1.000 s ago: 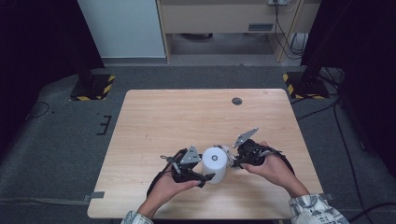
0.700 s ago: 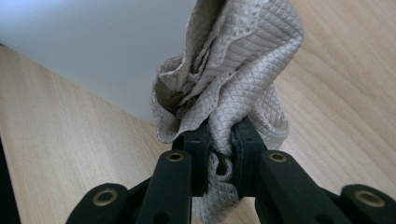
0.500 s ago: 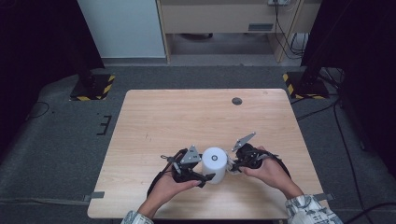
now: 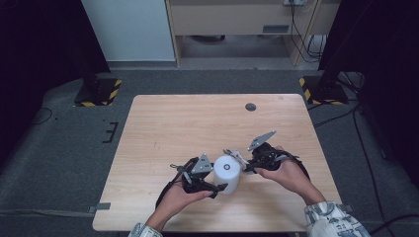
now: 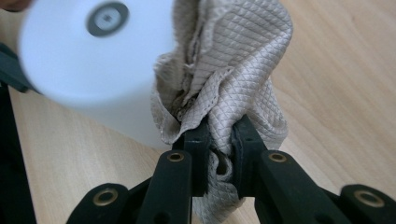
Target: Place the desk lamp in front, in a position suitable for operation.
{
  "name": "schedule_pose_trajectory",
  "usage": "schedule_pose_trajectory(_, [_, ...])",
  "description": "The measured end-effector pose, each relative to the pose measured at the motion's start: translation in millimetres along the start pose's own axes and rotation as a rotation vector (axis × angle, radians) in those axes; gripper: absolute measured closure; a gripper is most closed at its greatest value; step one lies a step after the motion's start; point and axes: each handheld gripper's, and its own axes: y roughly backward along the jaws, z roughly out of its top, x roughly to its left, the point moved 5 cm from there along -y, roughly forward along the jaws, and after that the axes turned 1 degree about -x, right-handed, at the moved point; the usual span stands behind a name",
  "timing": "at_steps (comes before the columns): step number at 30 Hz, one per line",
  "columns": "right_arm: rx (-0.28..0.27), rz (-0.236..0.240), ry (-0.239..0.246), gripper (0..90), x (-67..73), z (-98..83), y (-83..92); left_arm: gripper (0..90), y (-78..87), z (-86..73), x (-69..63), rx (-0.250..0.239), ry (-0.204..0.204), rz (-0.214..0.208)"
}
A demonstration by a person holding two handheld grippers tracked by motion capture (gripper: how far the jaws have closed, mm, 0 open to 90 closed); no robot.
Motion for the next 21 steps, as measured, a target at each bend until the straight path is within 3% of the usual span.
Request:
schedule_pose_trajectory(9, [0.033, 0.015, -0.031, 80.0, -2.0, -19.1, -25.9, 15.1, 0.3, 0.0, 0.1, 0.003, -0.003, 0.003])
schedule_pose_trajectory(14, [0.025, 0.013, -0.03, 80.0, 0.2, -18.9, -21.7, 14.9, 0.0, 0.1, -0.2, 0.001, -0.001, 0.002])
schedule_pose_trajectory(21, [-0.032, 0.008, -0.008, 80.0, 1.8, -7.6, -4.2, 14.9, 0.1, 0.1, -0.4, 0.002, -0.001, 0.004])
